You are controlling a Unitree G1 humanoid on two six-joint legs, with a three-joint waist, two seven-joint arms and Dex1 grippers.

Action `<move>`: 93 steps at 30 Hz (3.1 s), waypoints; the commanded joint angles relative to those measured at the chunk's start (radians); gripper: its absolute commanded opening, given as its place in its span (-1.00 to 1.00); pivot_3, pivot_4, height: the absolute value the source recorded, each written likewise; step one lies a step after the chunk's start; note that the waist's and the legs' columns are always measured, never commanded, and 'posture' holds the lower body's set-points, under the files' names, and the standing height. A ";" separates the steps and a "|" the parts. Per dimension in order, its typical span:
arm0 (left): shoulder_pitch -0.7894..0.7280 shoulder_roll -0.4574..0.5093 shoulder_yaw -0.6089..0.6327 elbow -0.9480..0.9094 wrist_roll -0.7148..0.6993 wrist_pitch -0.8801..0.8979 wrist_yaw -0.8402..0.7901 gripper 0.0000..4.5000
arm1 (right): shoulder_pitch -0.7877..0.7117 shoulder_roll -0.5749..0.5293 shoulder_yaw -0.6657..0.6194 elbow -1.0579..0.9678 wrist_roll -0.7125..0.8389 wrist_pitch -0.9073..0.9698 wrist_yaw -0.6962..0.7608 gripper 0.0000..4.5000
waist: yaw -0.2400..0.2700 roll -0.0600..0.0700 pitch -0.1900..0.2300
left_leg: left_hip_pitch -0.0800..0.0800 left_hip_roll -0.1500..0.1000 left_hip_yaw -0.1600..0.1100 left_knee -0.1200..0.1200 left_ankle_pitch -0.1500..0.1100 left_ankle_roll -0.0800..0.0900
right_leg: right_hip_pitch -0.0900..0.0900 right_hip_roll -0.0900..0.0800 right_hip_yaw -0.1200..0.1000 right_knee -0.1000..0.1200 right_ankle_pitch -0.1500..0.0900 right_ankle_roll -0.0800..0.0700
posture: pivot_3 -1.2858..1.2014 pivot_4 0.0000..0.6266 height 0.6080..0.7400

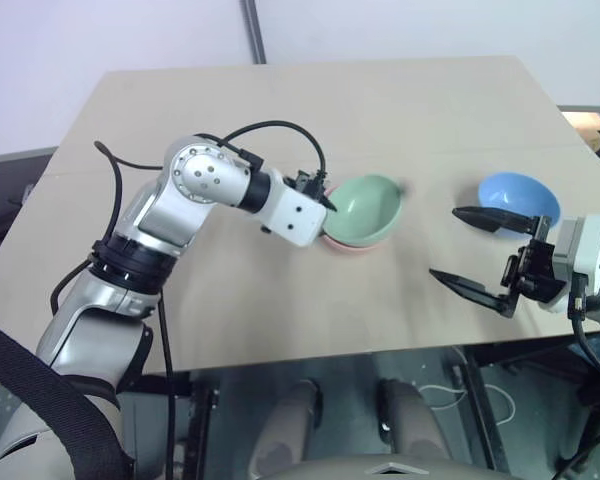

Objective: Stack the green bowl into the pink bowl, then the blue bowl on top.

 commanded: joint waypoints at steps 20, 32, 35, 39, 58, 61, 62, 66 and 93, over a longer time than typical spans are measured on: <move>0.501 -0.070 0.607 -0.460 -0.644 0.770 0.306 0.97 | -0.376 -0.083 0.202 0.672 -0.416 0.246 -0.251 1.00 | -0.001 0.000 0.000 | 0.001 0.000 0.000 0.001 0.000 0.000 | 0.001 0.000 0.001 0.001 0.002 -0.004 | 0.03 -0.52 1.00; 0.551 -0.025 0.621 -0.496 -0.791 0.803 0.225 1.00 | -0.524 -0.067 0.279 0.880 -0.500 0.262 -0.219 0.40 | -0.002 0.000 0.000 | 0.001 0.000 0.002 0.000 0.000 0.000 | 0.000 0.001 0.002 0.001 0.003 -0.005 | 0.03 -0.52 1.00; 0.554 -0.013 0.626 -0.507 -0.833 0.837 0.224 1.00 | -0.530 -0.073 0.291 0.859 -0.520 0.235 -0.209 -0.15 | -0.003 0.001 0.000 | 0.001 0.000 0.002 0.000 0.000 0.000 | 0.000 0.001 0.002 0.001 0.003 -0.005 | 0.03 -0.52 1.00; 0.576 0.000 0.628 -0.521 -0.836 0.823 0.220 1.00 | -0.515 -0.092 0.291 0.743 -0.522 0.203 -0.175 -0.49 | -0.004 0.001 0.000 | 0.001 0.000 0.001 0.000 0.000 0.000 | 0.000 0.001 0.002 0.001 0.002 -0.005 | 0.03 -0.52 1.00; 0.680 -0.021 0.732 -0.517 -0.947 0.820 0.277 1.00 | -0.664 0.223 0.564 0.349 -0.405 0.265 -0.094 -0.49 | -0.002 0.001 0.000 | 0.001 0.000 -0.002 0.000 0.000 0.000 | -0.001 0.001 0.001 0.001 0.002 -0.005 | 0.03 -0.52 1.00; 0.690 -0.028 0.734 -0.522 -0.943 0.815 0.290 1.00 | -0.693 0.260 0.607 0.436 -0.435 0.224 -0.076 -0.37 | -0.003 0.001 0.000 | 0.001 0.000 -0.001 0.000 0.000 0.000 | -0.001 0.001 0.000 0.001 0.002 -0.005 | 0.03 -0.52 1.00; 0.693 -0.029 0.734 -0.524 -0.943 0.815 0.293 1.00 | -0.700 0.265 0.615 0.460 -0.448 0.204 -0.073 -0.22 | -0.003 0.001 0.000 | 0.001 0.000 -0.001 0.000 0.000 0.000 | -0.001 0.001 0.000 0.001 0.002 -0.005 | 0.03 -0.52 1.00; 0.712 -0.038 0.739 -0.546 -0.956 0.821 0.313 1.00 | -0.704 0.271 0.603 0.465 -0.451 0.167 -0.054 0.51 | -0.001 0.001 0.000 | 0.001 0.000 -0.001 0.000 0.000 -0.001 | -0.001 0.001 0.000 0.001 0.002 -0.005 | 0.03 -0.52 1.00; 0.817 -0.051 0.771 -0.636 -0.810 0.723 0.505 1.00 | -0.103 -0.004 -0.110 0.262 -0.124 0.114 0.023 0.97 | 0.000 0.001 0.000 | 0.001 0.002 0.001 -0.002 -0.001 -0.001 | -0.001 0.001 0.002 -0.001 -0.001 -0.005 | 0.03 -0.52 1.00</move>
